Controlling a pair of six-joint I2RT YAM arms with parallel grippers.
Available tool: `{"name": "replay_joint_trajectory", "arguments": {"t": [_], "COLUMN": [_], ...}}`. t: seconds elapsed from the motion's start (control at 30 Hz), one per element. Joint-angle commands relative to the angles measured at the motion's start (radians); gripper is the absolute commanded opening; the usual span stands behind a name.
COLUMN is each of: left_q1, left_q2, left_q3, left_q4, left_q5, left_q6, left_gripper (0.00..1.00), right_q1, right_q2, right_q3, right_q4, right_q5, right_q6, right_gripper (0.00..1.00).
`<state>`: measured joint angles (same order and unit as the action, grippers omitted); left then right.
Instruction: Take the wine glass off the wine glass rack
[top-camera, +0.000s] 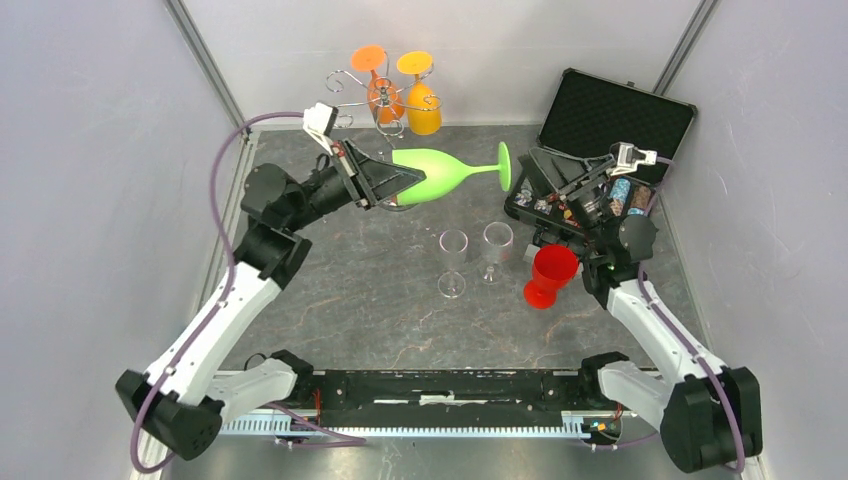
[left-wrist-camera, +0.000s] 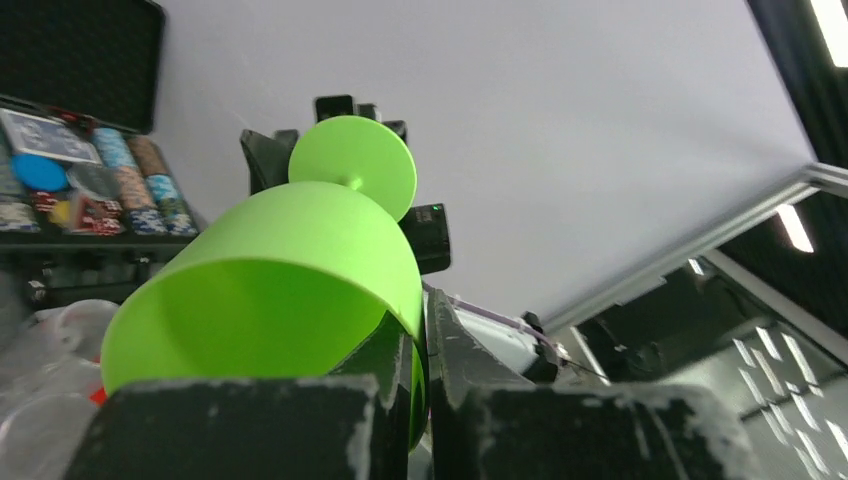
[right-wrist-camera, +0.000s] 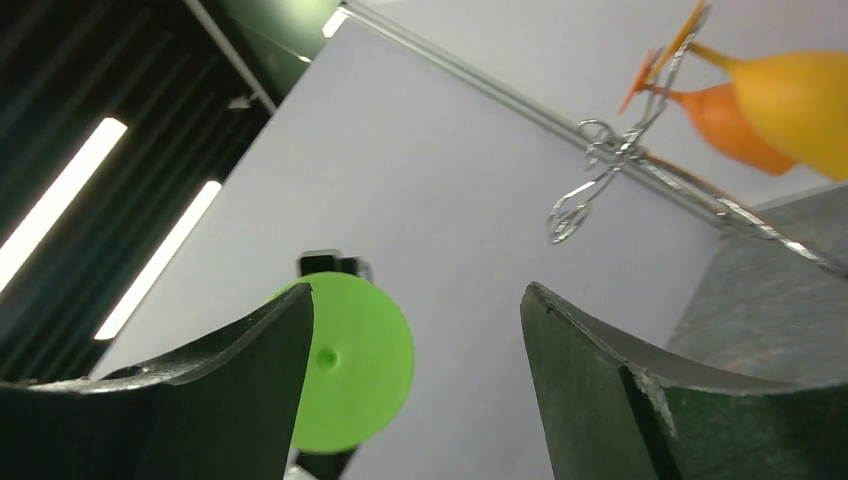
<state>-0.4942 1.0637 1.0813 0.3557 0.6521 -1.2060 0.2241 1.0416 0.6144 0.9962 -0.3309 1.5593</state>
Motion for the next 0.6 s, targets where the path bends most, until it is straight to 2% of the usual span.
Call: {"name": "replay_joint_trajectory", "arguments": {"t": [0.0, 0.13, 0.3, 0.4, 0.57], "left_q1": [0.002, 0.001, 0.002, -0.001, -0.036], "left_q2": [-0.083, -0.094, -0.058, -0.040, 0.011], "left_q3": [0.146, 0.263, 0.401, 0.443, 0.453], "left_q4": [-0.481, -0.828, -1.129, -1.229, -1.308], "left_q5": [-0.146, -0.313, -0.440, -0.534, -0.562], "left_q6": [0.395, 0.621, 0.816, 0.867, 0.905], "left_gripper": [0.02, 0.02, 0.02, 0.02, 0.02], "right_q1": [-0.020, -0.025, -0.026, -0.026, -0.025], "right_q2": [-0.077, -0.141, -0.210, -0.251, -0.309], "right_q3": [0.009, 0.038, 0.118, 0.155, 0.165], "right_q4": [-0.250, -0.402, -0.577, -0.710, -0.837], "right_q5": [0.031, 0.079, 0.089, 0.144, 0.241], "right_q6": [-0.310, -0.493, -0.780, -0.923, -1.049], "right_gripper": [0.81, 0.83, 0.85, 0.86, 0.89]}}
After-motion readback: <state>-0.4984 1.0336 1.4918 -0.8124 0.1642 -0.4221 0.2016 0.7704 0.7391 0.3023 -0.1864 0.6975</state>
